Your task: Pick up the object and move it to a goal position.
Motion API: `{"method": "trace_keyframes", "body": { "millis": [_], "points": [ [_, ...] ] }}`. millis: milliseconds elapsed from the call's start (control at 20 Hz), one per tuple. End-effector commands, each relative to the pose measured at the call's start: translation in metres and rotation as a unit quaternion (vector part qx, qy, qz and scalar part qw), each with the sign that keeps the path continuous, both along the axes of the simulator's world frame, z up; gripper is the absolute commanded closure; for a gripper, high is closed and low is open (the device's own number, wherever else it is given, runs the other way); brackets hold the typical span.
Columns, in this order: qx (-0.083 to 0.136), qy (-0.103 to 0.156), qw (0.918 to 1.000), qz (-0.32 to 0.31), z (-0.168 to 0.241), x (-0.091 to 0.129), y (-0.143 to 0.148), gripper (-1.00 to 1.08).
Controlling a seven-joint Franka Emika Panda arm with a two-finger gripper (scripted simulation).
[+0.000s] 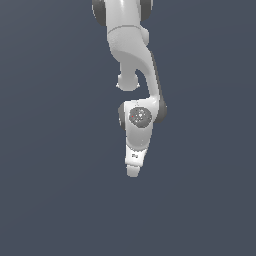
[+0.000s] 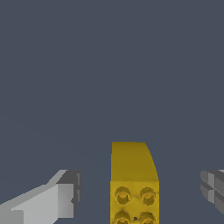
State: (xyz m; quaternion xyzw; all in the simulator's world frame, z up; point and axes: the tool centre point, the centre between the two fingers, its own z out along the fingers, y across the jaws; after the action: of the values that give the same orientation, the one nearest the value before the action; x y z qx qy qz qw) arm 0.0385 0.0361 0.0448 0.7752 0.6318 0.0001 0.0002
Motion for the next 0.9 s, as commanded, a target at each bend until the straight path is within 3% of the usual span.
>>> {"method": "trace_keyframes", "body": {
  "millis": [0,300,350,850],
  "points": [
    [0.0,0.0,1.0,0.001,-0.0131,-0.0007,0.0002,-0.92],
    [0.0,0.0,1.0,0.001,-0.0229,0.0006,-0.0002,-0.92],
    [0.0,0.0,1.0,0.001,-0.0229,0.0006,-0.0002,1.08],
    [0.0,0.0,1.0,0.001,-0.0228,0.0005,-0.0002,1.08]
  ]
}}
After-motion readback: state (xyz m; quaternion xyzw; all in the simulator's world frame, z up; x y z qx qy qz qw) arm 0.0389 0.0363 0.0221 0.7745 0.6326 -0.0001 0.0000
